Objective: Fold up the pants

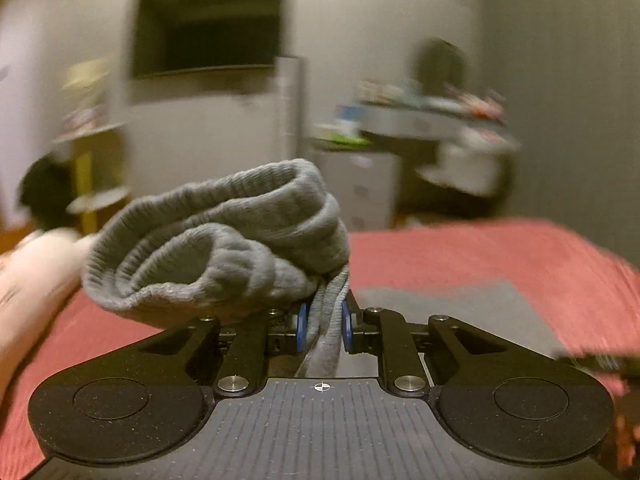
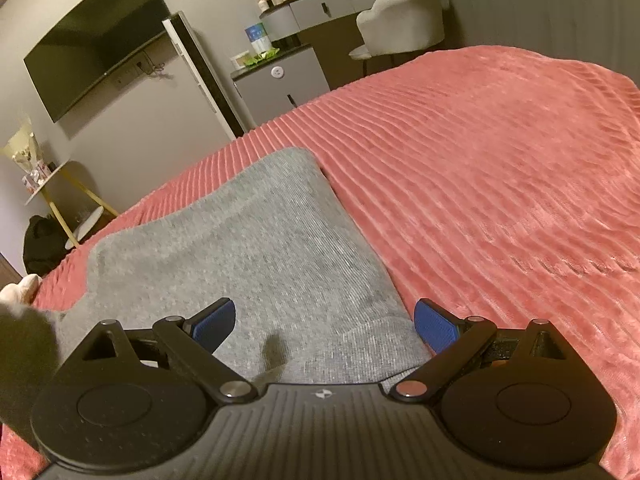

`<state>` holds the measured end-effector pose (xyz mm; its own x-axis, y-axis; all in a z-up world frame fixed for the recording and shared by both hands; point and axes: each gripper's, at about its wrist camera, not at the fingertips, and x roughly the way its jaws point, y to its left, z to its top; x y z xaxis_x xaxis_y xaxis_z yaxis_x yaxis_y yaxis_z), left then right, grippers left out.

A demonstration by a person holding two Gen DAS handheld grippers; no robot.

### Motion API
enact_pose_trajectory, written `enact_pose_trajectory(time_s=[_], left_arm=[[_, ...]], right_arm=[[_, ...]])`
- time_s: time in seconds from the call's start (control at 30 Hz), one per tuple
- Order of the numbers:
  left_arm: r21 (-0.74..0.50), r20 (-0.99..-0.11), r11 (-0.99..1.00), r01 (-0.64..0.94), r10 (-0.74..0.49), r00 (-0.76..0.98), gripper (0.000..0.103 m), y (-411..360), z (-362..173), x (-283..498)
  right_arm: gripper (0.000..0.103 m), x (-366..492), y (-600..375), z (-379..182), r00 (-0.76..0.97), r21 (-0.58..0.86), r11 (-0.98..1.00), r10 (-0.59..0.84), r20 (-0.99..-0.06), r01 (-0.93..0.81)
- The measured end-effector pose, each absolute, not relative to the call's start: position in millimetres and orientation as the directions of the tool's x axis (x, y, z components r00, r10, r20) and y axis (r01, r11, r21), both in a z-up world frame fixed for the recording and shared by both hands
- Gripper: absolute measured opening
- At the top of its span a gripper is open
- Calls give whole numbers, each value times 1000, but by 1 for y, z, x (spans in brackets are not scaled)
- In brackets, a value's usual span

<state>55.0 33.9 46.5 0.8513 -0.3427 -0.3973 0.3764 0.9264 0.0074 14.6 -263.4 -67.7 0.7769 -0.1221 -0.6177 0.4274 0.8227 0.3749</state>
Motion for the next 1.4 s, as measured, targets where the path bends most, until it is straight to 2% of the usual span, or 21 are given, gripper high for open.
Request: enact_pose_trajectory(time_s=[0.1, 0.17, 0.23, 0.37, 0.5, 0.57, 0.67, 0.77, 0.87, 0.97, 1.07, 1.1, 1.17, 1.2, 1.3, 1.33, 1.37, 1.4], left_arm=[[112, -450, 877, 466, -373, 811, 23, -28, 24, 41], [144, -517, 848, 509, -374, 770, 38, -60, 2, 38], [183, -575, 832, 524, -342, 743, 67, -82, -17, 38], [258, -545, 812, 524, -325, 773, 80, -89, -19, 28], [139, -513, 904, 404, -284, 810, 95, -47, -5, 18], [58, -512, 956, 288, -219, 831, 95, -19, -4, 19], [-54, -575, 996, 67, -86, 814, 95, 28, -19, 26], [-161, -657, 982, -101, -30, 753, 95, 66, -36, 29], [-220, -687, 964, -150, -43, 726, 95, 79, -43, 30], [-224, -693, 963, -148, -51, 720, 95, 82, -51, 33], [-262, -718, 953, -150, -89, 690, 95, 84, -59, 35], [-276, -722, 949, -154, -100, 684, 95, 87, -61, 36], [-288, -730, 942, -170, -102, 676, 95, 88, -66, 42], [-293, -735, 940, -176, -104, 671, 95, 89, -68, 43], [-323, -736, 930, -176, -130, 664, 95, 92, -71, 40], [-336, -732, 926, -173, -142, 666, 95, 93, -72, 40], [-346, -728, 923, -170, -150, 669, 95, 94, -72, 39], [-354, -723, 921, -164, -158, 673, 95, 93, -72, 39]], right_arm=[[96, 13, -264, -67, 788, 392, 820, -111, -606, 416], [96, 12, -264, -67, 795, 402, 820, -101, -598, 407], [96, 11, -265, -66, 800, 413, 818, -92, -592, 400], [97, 8, -267, -66, 812, 441, 809, -73, -579, 387], [99, 6, -270, -65, 839, 497, 795, -29, -543, 349], [99, 3, -271, -63, 859, 552, 773, 16, -511, 314], [99, 1, -269, -61, 894, 692, 690, 152, -422, 210], [99, 20, -258, -70, 861, 760, 624, 273, -429, 181], [99, 43, -245, -82, 822, 791, 580, 342, -456, 197], [98, 63, -235, -89, 799, 761, 597, 315, -512, 252], [97, 77, -226, -87, 797, 750, 608, 302, -523, 262], [94, 82, -223, -86, 789, 744, 616, 308, -531, 260], [66, 89, -217, -87, 771, 735, 619, 314, -555, 277], [65, 88, -217, -91, 772, 736, 614, 307, -557, 287], [66, 85, -218, -96, 788, 756, 593, 310, -532, 278], [74, 86, -219, -96, 791, 765, 583, 318, -523, 272], [88, 89, -219, -96, 795, 785, 563, 339, -503, 258], [95, 92, -217, -96, 798, 800, 549, 355, -488, 245]])
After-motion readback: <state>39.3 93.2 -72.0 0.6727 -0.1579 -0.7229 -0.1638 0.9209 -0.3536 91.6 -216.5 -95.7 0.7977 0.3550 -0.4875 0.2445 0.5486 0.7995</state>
